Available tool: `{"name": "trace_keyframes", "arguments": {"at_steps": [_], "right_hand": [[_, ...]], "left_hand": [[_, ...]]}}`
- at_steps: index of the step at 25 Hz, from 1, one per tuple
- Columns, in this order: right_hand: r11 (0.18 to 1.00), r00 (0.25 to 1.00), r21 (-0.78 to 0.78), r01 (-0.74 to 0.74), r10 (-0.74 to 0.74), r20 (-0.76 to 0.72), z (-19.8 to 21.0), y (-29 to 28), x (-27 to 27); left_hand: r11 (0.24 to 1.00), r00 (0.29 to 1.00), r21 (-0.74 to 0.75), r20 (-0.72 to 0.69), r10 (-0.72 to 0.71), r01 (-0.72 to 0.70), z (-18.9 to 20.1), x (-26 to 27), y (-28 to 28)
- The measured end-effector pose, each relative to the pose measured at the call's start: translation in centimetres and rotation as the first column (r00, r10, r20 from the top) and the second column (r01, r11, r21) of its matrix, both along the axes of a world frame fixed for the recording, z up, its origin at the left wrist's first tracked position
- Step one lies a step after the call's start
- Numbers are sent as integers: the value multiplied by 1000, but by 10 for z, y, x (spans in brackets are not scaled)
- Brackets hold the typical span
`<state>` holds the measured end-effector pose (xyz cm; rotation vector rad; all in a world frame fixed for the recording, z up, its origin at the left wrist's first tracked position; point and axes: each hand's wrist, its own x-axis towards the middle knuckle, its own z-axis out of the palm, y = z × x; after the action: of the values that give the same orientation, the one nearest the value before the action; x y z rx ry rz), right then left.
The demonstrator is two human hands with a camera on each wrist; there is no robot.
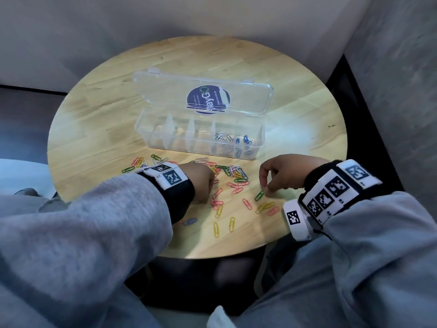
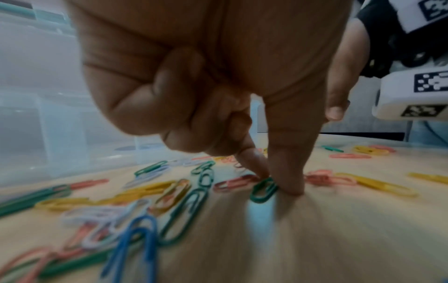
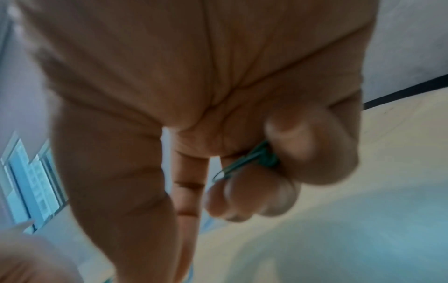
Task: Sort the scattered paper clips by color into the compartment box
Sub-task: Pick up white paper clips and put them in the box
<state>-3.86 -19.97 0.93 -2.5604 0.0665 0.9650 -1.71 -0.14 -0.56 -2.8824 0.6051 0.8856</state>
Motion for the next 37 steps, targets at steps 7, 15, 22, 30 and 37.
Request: {"name": "trace_keyframes", "arguments": {"at_steps": [7,15,22,30,37], "right_hand": [[983,989,-112,-147,149,11,-19,16,-5],[976,987,-149,-161,161,-16,-22,19,-1],[990,999,133,41,-43,10,-5,2,5],[865,967,434,251,-242,-78,-4,3,6],[811,928,452,372,-333,-165,-13,12,7]], "left_hand": [[997,997,3,-35,71,-71,2,2,10],[994,991,-19,-79,105,-107,2,2,14],[738,863,-492,-441,246,-462,17,13,25],[53,480,-481,-849,219,-875,29,20,33],[-38,331,-340,-931,155,-940,25,22,31]]}}
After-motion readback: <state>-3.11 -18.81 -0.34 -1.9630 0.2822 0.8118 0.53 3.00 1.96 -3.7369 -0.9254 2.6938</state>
